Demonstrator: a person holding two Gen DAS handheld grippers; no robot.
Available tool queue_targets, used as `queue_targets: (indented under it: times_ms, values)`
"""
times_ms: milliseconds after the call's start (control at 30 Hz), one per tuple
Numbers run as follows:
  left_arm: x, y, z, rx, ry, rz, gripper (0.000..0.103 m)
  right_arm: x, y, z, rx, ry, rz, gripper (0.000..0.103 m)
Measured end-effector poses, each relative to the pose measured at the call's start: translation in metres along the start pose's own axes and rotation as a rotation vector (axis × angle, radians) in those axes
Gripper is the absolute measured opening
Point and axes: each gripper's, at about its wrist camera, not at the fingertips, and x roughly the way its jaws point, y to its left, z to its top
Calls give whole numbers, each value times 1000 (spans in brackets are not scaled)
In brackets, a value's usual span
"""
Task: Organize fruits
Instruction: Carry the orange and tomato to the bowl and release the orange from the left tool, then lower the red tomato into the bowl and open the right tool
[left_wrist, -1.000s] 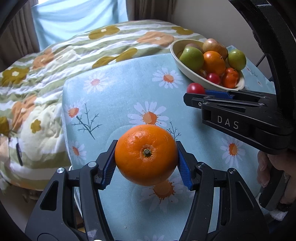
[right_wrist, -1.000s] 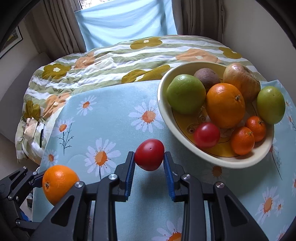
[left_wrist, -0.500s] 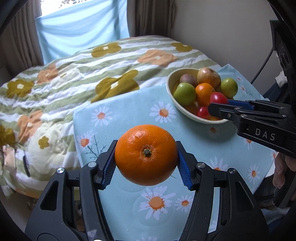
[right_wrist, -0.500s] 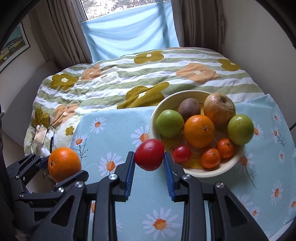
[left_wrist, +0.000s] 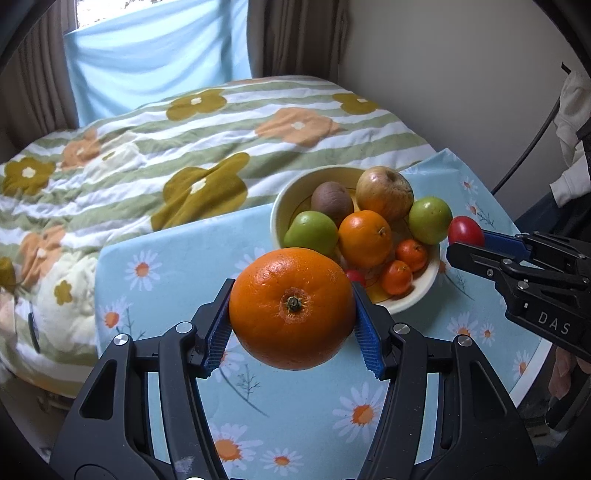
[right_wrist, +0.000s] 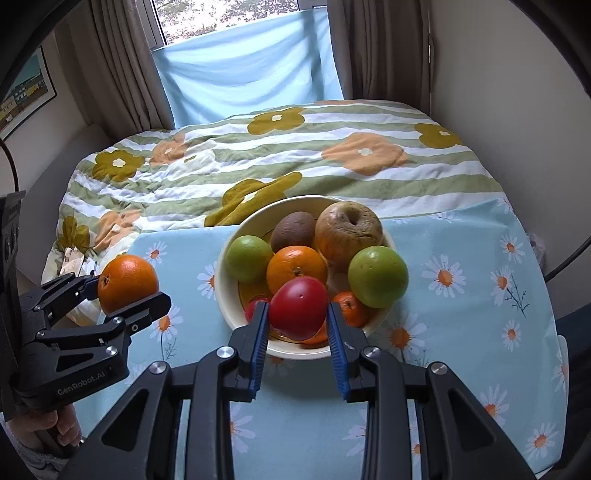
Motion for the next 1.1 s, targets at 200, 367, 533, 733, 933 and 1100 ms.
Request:
queue_targets:
  times_ms: [200,367,533,733,933,1100]
  values:
    - [32,-26,11,-7,12,-5,64,5,-24,-3,-42,15,5,29]
    - [57,-35,11,-8,24,-7,64,10,-37,-4,-54,27,28,29]
    - [71,-37,9,3,39,-11,64,15,-39,-6,-58,35,44,29]
    - [74,-37,9,12,31,-22,68,17,-43,-7,-48,36,48,29]
    - [50,-32,15,8,-46,-19,103,11,-44,-6,-21,23,48,29]
    - [35,-15,7,-10,-36,11,103,7,-41,-5,-24,15,46,29]
